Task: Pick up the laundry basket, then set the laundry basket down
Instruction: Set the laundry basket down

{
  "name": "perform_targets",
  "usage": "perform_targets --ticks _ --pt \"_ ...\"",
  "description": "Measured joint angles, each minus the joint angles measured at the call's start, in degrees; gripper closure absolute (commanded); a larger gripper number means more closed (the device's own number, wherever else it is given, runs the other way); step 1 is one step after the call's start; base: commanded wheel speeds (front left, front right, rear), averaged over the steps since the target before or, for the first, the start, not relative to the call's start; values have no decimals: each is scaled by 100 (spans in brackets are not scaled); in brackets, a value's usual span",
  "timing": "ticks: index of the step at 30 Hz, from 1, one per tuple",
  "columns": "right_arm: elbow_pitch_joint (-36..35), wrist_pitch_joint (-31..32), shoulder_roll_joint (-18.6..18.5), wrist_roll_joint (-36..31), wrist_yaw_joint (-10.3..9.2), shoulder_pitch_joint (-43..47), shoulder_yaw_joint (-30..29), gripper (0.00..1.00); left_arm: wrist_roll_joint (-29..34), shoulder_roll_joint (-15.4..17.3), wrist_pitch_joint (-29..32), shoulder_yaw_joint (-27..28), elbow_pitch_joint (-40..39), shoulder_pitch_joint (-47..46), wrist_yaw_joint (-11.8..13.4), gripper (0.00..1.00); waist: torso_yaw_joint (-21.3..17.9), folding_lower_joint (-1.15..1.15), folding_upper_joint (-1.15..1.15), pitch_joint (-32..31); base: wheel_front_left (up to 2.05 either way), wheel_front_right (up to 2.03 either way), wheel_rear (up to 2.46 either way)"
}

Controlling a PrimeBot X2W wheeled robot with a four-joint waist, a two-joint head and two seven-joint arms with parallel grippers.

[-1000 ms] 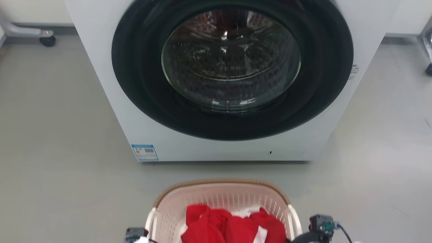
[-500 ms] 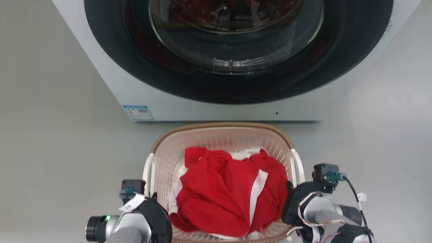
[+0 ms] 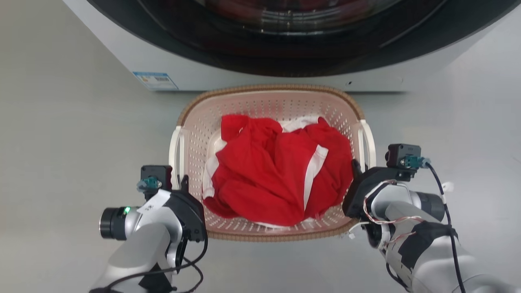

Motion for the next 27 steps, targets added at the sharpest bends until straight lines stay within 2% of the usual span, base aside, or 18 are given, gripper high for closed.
perform_targets --ticks 17,27 --pt "226 -238 -49 -157 135 -949 -51 100 104 -13 -255 99 -12 -911 44 100 108 0 0 1419 0 0 0" --pt "376 -333 -46 -222 241 -1074 -49 100 153 -60 -359 112 44 -1059 43 100 165 0 0 1863 0 0 0"
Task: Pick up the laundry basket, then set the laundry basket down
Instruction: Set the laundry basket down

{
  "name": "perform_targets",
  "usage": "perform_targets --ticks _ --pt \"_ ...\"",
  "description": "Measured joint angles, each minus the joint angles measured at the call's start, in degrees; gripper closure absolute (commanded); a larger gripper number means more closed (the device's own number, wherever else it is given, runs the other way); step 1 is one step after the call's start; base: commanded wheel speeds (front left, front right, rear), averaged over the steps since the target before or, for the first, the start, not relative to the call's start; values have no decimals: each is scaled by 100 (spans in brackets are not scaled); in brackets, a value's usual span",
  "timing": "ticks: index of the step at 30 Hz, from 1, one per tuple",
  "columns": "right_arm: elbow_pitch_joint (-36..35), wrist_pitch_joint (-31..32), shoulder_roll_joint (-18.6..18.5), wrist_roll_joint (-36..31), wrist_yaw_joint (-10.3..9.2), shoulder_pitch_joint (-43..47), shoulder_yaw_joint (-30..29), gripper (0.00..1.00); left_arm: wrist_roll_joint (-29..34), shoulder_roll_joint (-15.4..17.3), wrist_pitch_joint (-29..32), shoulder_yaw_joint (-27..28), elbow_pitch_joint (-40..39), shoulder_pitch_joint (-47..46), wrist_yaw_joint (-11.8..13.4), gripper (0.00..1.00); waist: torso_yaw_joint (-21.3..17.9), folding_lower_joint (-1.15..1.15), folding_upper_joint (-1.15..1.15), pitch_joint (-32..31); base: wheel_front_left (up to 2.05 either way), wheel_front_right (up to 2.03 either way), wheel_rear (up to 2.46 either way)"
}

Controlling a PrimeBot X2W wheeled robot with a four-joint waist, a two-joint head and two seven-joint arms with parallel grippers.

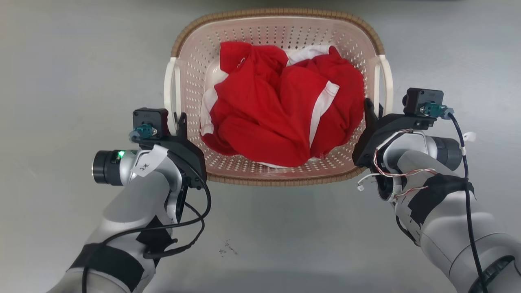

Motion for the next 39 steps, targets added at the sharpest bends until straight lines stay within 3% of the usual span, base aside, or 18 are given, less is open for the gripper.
perform_targets --ticks 18,20,21,22,23,24,26,27,39 --pt "70 -187 10 -77 77 -262 -13 100 68 -3 -152 27 99 -309 -1 100 -9 -1 -1 356 0 0 0" --pt "81 -199 13 -80 81 -263 -13 59 93 -3 -163 27 115 -328 -2 100 -10 -2 -2 365 0 0 0" --pt "91 -203 14 -90 81 -264 -13 10 98 -3 -167 30 123 -353 -2 100 -11 -1 -2 368 0 0 0" --pt "100 -203 21 -94 87 -264 -14 0 99 -1 -171 32 126 -382 -2 100 -11 -1 -1 369 0 0 0" --pt "105 -203 29 -94 89 -264 -16 0 100 -5 -180 33 127 -400 -5 100 -11 -1 -1 369 0 0 0" --pt "109 -204 41 -94 98 -264 -16 0 102 -15 -197 32 127 -405 -8 68 -11 -1 -1 367 0 0 0" --pt "116 -207 66 -123 107 -264 -16 0 130 -35 -194 30 149 -405 -8 36 -10 -1 -1 357 0 0 0" --pt "126 -208 71 -124 107 -264 -18 0 146 -45 -194 30 168 -405 -7 0 -9 -1 -2 348 0 0 0" --pt "222 -231 71 -127 113 -230 -21 0 146 -43 -200 111 285 -374 -8 0 15 -1 -1 73 0 0 0"
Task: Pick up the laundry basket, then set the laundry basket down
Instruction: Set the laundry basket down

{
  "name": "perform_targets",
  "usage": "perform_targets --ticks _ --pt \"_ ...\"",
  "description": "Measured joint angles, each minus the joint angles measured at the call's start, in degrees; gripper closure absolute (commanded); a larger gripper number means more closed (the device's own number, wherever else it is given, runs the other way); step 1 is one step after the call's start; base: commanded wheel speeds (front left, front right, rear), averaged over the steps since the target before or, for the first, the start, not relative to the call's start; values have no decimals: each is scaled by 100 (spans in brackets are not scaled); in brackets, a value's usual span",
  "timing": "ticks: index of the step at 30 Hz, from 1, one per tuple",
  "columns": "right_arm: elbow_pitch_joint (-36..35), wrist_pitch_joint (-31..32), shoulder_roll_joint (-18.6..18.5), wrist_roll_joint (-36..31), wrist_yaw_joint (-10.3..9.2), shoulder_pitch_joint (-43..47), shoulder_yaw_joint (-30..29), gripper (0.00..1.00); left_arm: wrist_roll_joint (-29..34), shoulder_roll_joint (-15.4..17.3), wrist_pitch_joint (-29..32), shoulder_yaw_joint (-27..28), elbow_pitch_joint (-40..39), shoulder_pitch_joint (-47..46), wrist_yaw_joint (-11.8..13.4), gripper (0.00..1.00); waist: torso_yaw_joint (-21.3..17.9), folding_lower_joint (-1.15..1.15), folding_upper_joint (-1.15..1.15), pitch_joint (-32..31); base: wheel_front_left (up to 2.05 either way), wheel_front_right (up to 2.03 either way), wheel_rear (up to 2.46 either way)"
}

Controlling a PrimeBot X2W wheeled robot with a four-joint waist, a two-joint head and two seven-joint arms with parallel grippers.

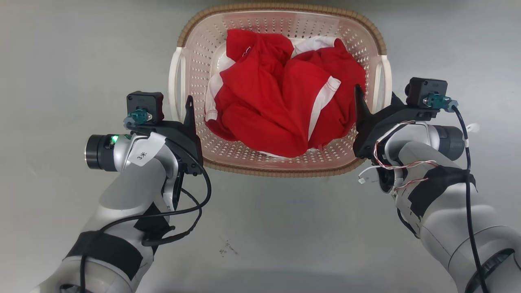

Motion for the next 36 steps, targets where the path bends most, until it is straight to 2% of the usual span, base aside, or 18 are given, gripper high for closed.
perform_targets --ticks 9,17,25,36 --pt "55 -5 1 -102 46 99 30 0 -7 5 -1 68 32 236 -101 0 -6 0 0 -410 0 0 0" --pt "92 -7 -5 -102 174 283 -34 0 -66 40 -2 289 -93 454 -171 0 -15 0 0 -963 0 0 0" --pt "-85 -8 -31 -102 347 543 -309 0 -58 210 -2 532 -457 879 -245 0 -40 0 0 -1687 0 0 0" --pt "-549 -8 -73 -123 352 1367 -946 0 98 323 -2 914 -1254 1810 -212 0 -125 0 -1 -2605 0 0 0"
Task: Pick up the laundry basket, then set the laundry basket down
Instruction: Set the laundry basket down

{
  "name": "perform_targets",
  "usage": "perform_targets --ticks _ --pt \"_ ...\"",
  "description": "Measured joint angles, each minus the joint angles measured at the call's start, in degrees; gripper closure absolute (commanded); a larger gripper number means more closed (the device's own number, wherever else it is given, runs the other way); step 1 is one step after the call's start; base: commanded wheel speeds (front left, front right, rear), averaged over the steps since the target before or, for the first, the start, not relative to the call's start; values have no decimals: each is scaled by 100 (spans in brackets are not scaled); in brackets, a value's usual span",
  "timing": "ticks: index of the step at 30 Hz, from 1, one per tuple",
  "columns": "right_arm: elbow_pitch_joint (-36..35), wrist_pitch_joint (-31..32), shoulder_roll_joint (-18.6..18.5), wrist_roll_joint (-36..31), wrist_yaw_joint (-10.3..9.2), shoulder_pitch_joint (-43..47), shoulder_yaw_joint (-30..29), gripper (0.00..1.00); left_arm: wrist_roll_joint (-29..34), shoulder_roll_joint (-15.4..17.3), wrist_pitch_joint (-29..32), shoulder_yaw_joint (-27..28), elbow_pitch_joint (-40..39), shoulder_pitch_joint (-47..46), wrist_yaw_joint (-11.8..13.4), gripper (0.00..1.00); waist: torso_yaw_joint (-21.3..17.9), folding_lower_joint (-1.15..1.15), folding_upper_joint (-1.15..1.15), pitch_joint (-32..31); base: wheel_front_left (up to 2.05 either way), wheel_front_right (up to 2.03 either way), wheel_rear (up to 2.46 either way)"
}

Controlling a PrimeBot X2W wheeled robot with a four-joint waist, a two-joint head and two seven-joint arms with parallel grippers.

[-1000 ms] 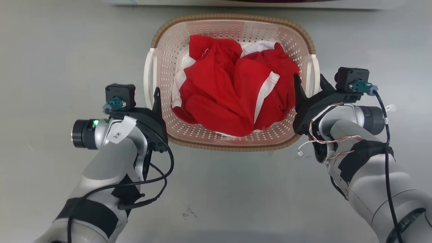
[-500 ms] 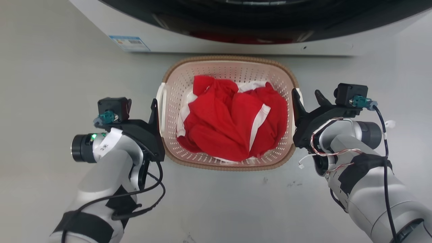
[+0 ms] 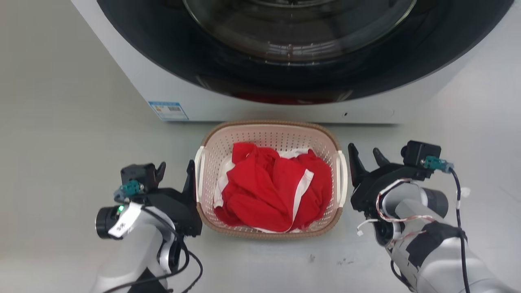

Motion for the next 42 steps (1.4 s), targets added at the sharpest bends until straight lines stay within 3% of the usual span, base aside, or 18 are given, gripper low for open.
perform_targets --ticks 8,28,42 --pt "-503 0 -89 -347 -18 800 -371 0 430 123 0 191 -724 907 102 0 -59 0 0 -678 0 0 0" --pt "-2675 0 -336 -1710 -514 3240 -1458 0 1472 547 0 931 -2781 3402 324 0 -114 0 0 -2089 0 0 0" --pt "-4411 0 -447 -2826 -624 4598 -2183 0 2324 376 0 1564 -3844 4412 326 0 -147 0 0 -2476 0 0 0"
